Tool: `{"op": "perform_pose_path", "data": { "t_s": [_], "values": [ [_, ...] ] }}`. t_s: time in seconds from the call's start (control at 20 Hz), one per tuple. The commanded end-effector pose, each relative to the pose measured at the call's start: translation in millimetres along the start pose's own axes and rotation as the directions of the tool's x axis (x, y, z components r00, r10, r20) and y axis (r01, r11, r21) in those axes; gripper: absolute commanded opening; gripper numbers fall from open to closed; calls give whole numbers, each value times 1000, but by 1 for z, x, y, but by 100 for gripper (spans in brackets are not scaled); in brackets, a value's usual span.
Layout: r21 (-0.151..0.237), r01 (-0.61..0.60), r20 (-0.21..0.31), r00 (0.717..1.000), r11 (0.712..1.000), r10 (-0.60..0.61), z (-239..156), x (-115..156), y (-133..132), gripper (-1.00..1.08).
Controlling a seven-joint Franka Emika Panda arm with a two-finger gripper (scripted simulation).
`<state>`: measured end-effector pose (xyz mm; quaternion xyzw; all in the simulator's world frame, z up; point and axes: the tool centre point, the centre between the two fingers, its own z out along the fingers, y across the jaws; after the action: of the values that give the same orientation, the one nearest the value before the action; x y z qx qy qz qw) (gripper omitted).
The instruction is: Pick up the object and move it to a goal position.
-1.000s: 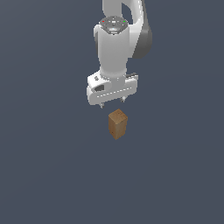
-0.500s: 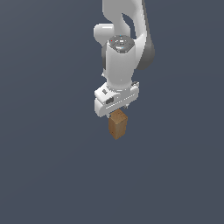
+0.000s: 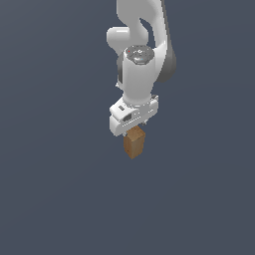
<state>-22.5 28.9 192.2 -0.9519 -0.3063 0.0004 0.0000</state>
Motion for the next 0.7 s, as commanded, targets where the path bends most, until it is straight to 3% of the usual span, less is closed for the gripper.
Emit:
{"op": "perform_pose_path", "data": {
  "t_s": [0.0,0.65],
  "values": [
    [0,1,0,1000,1000,-1,4,0,0,100],
    [0,5,-1,1000,1000,-5,49,0,0,100]
  ]
}}
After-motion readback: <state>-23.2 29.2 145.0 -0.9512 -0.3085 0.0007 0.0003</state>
